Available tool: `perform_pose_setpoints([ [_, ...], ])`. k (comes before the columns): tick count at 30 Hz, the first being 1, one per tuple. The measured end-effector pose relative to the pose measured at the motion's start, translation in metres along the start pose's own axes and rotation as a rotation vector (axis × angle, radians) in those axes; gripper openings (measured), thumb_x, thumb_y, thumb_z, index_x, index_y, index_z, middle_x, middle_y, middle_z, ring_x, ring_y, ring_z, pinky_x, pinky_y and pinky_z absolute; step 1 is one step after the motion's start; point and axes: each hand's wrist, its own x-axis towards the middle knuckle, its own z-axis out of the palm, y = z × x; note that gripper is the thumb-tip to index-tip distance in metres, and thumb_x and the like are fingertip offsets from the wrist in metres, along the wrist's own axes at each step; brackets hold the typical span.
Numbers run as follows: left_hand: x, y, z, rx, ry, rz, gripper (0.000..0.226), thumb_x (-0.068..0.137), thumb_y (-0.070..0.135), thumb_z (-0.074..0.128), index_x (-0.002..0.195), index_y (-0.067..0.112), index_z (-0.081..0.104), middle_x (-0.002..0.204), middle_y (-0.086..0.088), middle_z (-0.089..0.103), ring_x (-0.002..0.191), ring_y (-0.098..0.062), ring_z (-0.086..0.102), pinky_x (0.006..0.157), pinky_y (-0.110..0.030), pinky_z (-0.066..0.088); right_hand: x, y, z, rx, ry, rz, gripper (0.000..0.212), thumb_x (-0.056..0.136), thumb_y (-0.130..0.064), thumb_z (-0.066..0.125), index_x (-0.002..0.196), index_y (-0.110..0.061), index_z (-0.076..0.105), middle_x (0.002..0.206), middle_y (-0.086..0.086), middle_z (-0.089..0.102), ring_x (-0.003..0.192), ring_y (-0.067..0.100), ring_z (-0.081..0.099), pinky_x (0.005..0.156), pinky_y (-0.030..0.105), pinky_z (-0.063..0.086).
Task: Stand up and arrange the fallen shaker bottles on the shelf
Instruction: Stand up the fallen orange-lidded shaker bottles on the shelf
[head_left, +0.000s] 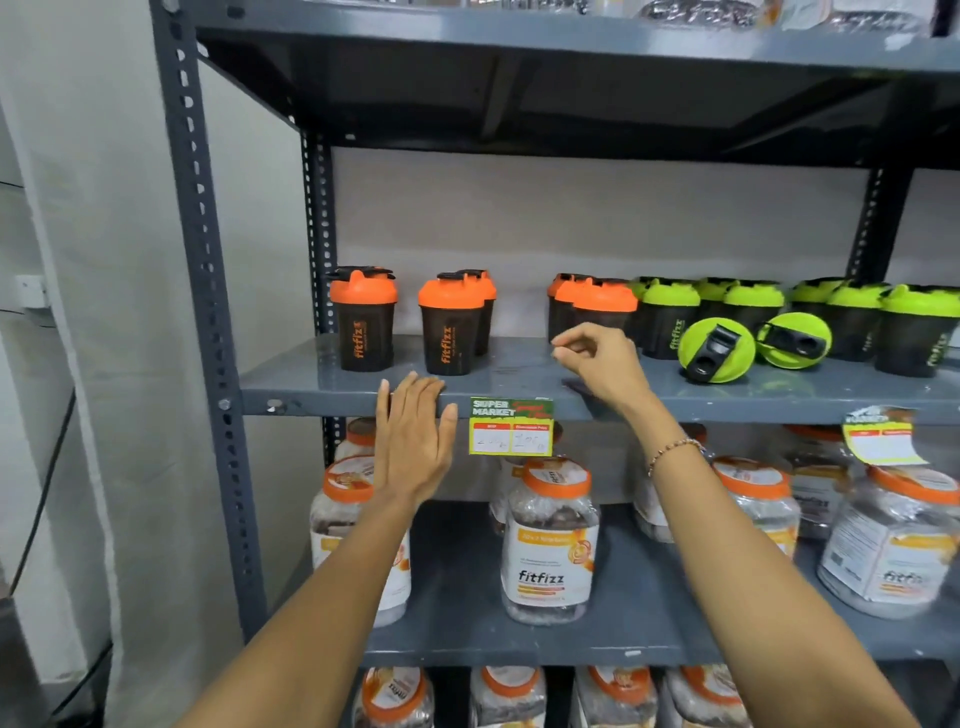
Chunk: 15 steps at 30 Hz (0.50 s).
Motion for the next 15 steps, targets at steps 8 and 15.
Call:
perform_pose_setpoints([
  [8, 0.013, 0.104, 0.041, 0.001, -0.088, 0.192, 0.054, 0.093, 0.037, 0.026, 0.117, 0.006, 0.062, 0.118, -0.007, 0.064, 0.116, -0.026, 0.057, 0.114, -0.040, 0.025, -0.008, 0.066, -0.124, 0.004, 0.302, -0.069, 0.013, 0.081, 0.000, 0.063, 0.088, -0.006, 0.072, 0.081, 0.003, 0.068, 0.068, 0.010, 0.060, 0.065, 0.004, 0.043],
  [15, 0.012, 0.191, 0.097, 0.073, -0.084, 0.176, 0.049, 0.094, 0.037, 0.030, 0.121, 0.009, 0.059, 0.121, -0.005, 0.061, 0.116, -0.024, 0.054, 0.115, -0.039, 0.021, 0.008, 0.140, -0.208, -0.091, 0.276, -0.009, 0.014, 0.082, -0.001, 0.063, 0.093, -0.002, 0.071, 0.093, 0.015, 0.072, 0.077, 0.015, 0.059, 0.068, 0.012, 0.041],
])
